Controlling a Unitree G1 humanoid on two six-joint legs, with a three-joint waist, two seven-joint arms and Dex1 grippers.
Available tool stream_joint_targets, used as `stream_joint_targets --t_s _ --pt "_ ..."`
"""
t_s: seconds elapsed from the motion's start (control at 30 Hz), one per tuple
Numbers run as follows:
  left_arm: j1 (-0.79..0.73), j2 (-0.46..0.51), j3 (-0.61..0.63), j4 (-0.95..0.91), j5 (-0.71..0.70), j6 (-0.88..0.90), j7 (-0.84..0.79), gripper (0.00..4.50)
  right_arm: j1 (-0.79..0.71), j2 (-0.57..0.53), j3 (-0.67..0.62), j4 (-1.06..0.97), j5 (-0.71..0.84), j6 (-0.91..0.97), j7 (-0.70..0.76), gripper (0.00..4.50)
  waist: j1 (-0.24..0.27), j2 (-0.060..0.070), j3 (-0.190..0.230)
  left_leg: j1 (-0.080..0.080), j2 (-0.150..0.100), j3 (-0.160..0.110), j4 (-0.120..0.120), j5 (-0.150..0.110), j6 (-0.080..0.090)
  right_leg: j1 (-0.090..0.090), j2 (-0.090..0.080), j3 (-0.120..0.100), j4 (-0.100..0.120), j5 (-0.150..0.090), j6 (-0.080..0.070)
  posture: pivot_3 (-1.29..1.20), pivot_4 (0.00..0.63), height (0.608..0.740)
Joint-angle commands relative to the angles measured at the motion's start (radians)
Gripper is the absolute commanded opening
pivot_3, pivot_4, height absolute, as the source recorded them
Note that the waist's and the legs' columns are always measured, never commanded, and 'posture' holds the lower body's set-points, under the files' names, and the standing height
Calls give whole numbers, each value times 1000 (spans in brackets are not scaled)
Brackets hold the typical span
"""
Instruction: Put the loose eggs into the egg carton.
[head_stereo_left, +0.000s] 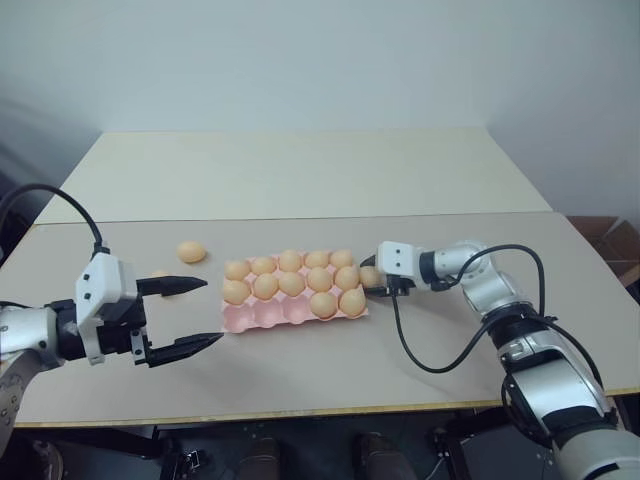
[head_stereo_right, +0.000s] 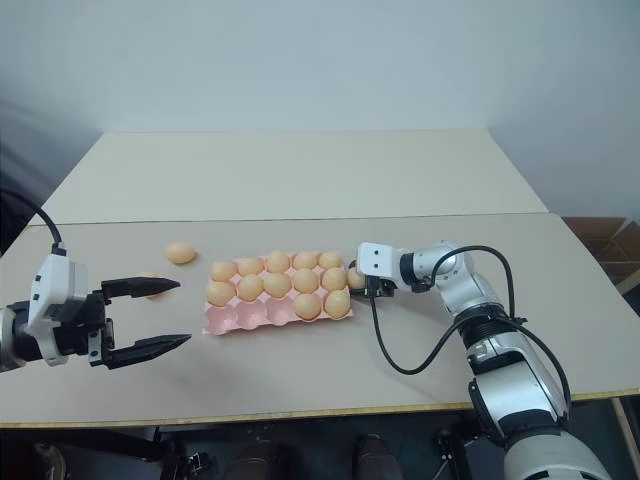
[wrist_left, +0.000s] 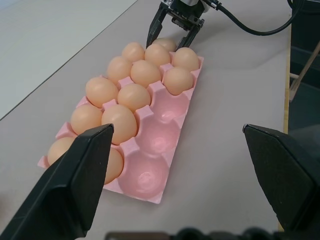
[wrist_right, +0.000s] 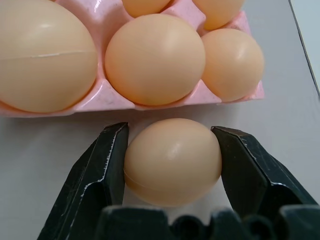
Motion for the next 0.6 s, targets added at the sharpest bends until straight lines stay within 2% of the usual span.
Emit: stream_joint_targets --t_s 0.03,0.2,0.3,0.47,0.6 --pt "-12 2 20 -12 4 -19 4 4500 27 -60 -35 -66 6 -17 -2 2903 2 0 0 0 0 0 0 0 0 0 0 0 0 0 0 0 150 740" --pt "-21 3 12 -2 7 -23 2 4500 97 -169 -92 -217 30 15 -15 2903 3 0 0 -1 -1 1 0 0 0 0 -1 0 -1 0 0 0 150 740" --pt "-28 3 3 7 8 -26 -2 4500 127 -193 -121 -342 60 65 -12 2903 -4 0 0 0 0 1 0 0 0 0 0 1 -1 0 0 0 150 740" --pt "-19 0 -3 21 22 -31 -14 4500 192 -165 -149 -652 189 249 17 2903 -8 0 0 2 5 2 0 0 0 0 5 2 1 0 -1 0 150 740" --pt "-5 -6 4 27 23 -29 -16 4500 211 -73 -93 -811 238 388 -7 2903 -4 0 0 2 12 2 0 0 -1 -1 12 2 0 2 -5 0 150 740"
